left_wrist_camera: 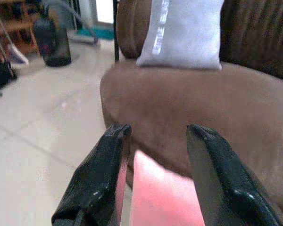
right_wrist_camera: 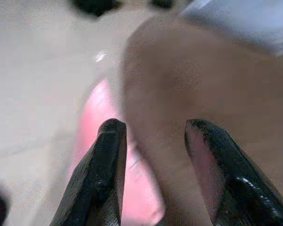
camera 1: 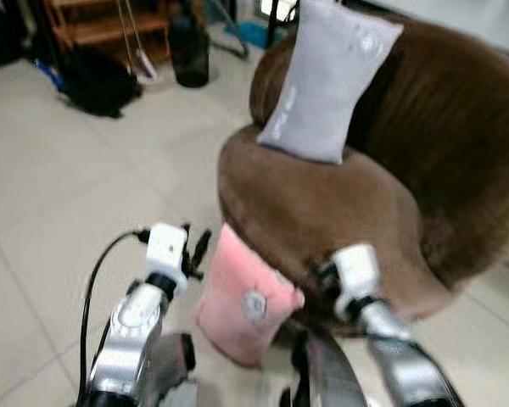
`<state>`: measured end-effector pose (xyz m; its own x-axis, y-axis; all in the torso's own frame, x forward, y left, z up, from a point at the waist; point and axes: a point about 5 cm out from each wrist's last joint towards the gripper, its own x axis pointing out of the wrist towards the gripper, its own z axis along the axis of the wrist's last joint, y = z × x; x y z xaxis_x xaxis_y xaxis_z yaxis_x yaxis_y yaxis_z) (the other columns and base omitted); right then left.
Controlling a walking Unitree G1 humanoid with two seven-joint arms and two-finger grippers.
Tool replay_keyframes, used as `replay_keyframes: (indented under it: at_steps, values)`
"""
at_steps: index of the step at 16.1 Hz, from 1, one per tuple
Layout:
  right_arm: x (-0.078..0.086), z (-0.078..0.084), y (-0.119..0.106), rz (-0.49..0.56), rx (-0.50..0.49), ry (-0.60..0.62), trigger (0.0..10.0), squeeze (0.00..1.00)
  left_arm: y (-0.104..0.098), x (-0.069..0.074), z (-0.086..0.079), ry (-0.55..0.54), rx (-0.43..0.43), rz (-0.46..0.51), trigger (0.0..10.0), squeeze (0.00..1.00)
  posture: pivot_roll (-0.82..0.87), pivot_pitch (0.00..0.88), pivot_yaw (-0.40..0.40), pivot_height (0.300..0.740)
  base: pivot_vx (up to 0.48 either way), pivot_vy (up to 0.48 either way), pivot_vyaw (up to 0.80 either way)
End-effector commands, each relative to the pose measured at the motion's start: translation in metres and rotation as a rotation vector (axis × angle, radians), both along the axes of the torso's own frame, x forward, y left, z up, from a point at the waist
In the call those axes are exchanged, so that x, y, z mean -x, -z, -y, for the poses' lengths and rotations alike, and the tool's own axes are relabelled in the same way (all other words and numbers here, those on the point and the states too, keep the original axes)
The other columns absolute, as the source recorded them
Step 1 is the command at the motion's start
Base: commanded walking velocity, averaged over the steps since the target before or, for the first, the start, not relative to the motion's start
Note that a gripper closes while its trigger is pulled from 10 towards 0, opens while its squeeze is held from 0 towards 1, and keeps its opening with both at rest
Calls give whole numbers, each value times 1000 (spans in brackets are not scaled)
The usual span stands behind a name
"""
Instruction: Move the pillow to the sofa from floor
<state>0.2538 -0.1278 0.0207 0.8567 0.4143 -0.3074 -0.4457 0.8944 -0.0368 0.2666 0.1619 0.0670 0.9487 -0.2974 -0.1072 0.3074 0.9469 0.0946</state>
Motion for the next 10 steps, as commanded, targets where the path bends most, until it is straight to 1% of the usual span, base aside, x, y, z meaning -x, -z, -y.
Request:
replay_keyframes:
  at_steps: [1, 2, 3, 4, 5, 6, 7, 8, 9, 10]
  values:
    - [2, 4, 10, -32, 56, -20, 10000, 0, 3, 1, -5, 17, -7, -21, 10000, 0, 95, 151, -92, 595, 0, 0, 0]
    - [-2, 7, 19, -74, 79, 26, 10000, 0, 12, 3, -20, 15, -64, -52, 10000, 0, 118, 185, -95, 595, 0, 0, 0]
    - [-2, 7, 19, -74, 79, 26, 10000, 0, 12, 3, -20, 15, -64, -52, 10000, 0, 118, 185, -95, 595, 0, 0, 0]
    - [-7, 7, 21, -82, 63, 92, 10000, 0, 10, 4, -33, -13, -105, -44, 10000, 0, 145, 216, -90, 595, 0, 0, 0]
    - [-11, 6, 22, -79, 40, 138, 10000, 0, 5, 2, -39, -29, -123, -21, 10000, 0, 155, 226, -87, 595, 0, 0, 0]
    - [-13, 6, 23, -76, 25, 154, 10000, 0, 2, 2, -41, -31, -124, -9, 10000, 0, 158, 228, -86, 590, 0, 0, 0]
    - [-14, 3, 21, -69, -37, 174, 10000, 0, -2, 1, -42, -33, -124, 6, 10000, 0, 166, 233, -80, 585, 0, 0, 0]
    - [-14, -1, 20, -63, -78, 182, 10000, 0, -5, 3, -46, -32, -120, 24, 10000, 0, 170, 235, -77, 580, 0, 0, 0]
    - [-14, -10, 19, -60, -107, 168, 10000, 0, -10, 9, -49, 4, -133, 47, 10000, 0, 177, 239, -68, 565, 0, 0, 0]
    - [-13, -13, 20, -57, -107, 166, 10000, 0, -10, 9, -48, 18, -143, 48, 10000, 0, 188, 244, -60, 555, 0, 0, 0]
